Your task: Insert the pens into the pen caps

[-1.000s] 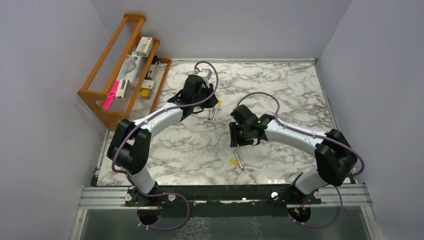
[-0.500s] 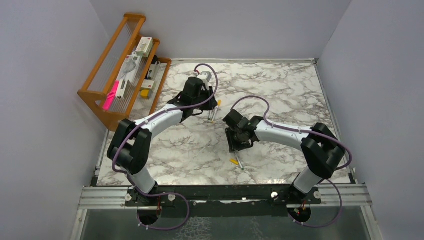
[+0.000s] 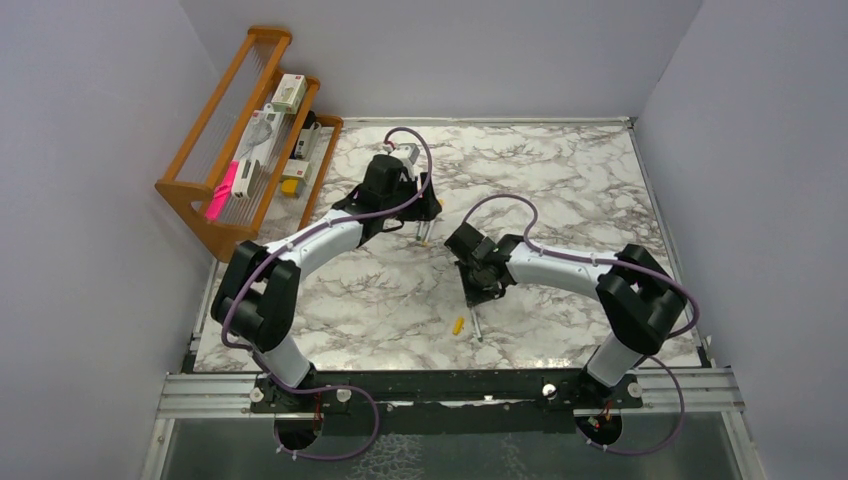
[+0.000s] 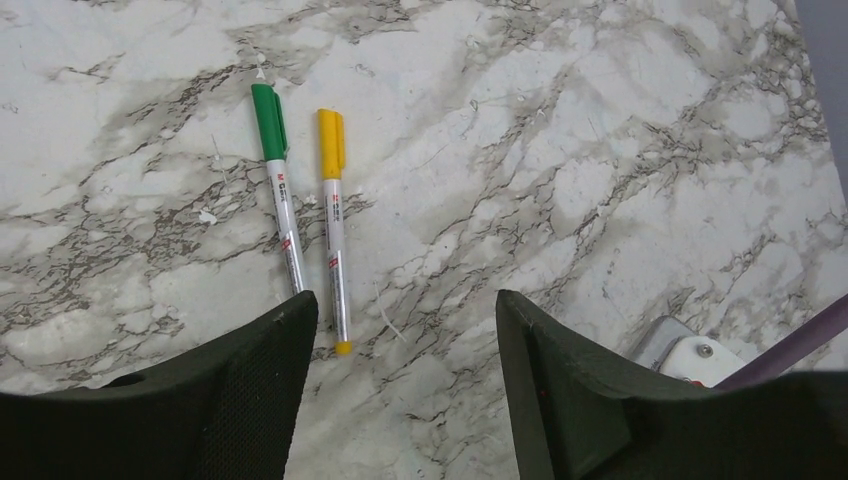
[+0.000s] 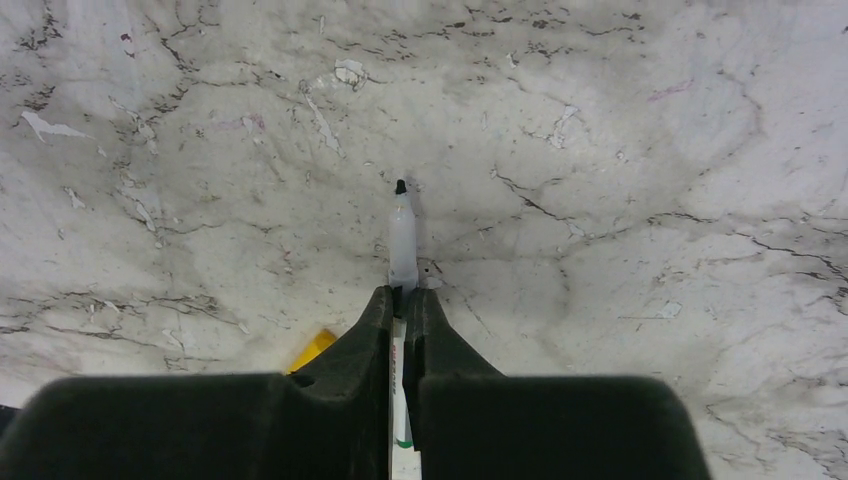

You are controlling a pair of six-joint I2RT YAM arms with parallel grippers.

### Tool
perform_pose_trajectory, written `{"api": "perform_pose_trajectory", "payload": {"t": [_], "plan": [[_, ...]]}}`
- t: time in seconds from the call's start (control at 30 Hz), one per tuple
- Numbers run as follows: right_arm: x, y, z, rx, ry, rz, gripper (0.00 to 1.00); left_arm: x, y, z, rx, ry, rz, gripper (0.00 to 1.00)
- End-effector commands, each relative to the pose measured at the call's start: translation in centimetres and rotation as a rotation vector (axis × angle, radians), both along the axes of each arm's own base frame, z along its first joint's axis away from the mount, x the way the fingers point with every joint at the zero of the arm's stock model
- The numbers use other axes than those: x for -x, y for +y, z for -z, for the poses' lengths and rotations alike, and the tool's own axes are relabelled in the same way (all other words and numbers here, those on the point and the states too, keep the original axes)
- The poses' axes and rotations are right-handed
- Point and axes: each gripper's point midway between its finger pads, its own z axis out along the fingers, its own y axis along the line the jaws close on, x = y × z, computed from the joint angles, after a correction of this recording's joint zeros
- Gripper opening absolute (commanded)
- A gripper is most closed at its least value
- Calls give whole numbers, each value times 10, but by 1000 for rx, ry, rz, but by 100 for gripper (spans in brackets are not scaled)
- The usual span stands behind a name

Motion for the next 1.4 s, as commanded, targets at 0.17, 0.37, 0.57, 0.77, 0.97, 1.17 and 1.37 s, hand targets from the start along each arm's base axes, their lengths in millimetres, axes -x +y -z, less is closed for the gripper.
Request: {"api": "perform_pose_trajectory", "payload": {"t": [0.17,0.37,0.57,0.77,0.97,1.17,1.37], "plan": [[-30,-10,-54,4,-212,62,1,6,-15,-43,175,-63,72,75],[-56,-10,-125,-160,-396,209,1,27,-42,-82,414,-99,257,70],[-77,-21,-215,-486,-647,375,1,52,-56,-122,541,-155,440,70],[-82,-41,-278,-652,-809,479,1,72,-60,-157,685,-182,533,70],[-80,-48,-314,-761,-902,497,1,89,-62,-185,814,-207,632,71],[-82,-40,-326,-797,-919,462,1,99,-65,-195,833,-233,708,71],[-87,-31,-337,-823,-938,429,1,113,-73,-200,814,-248,807,70]]}}
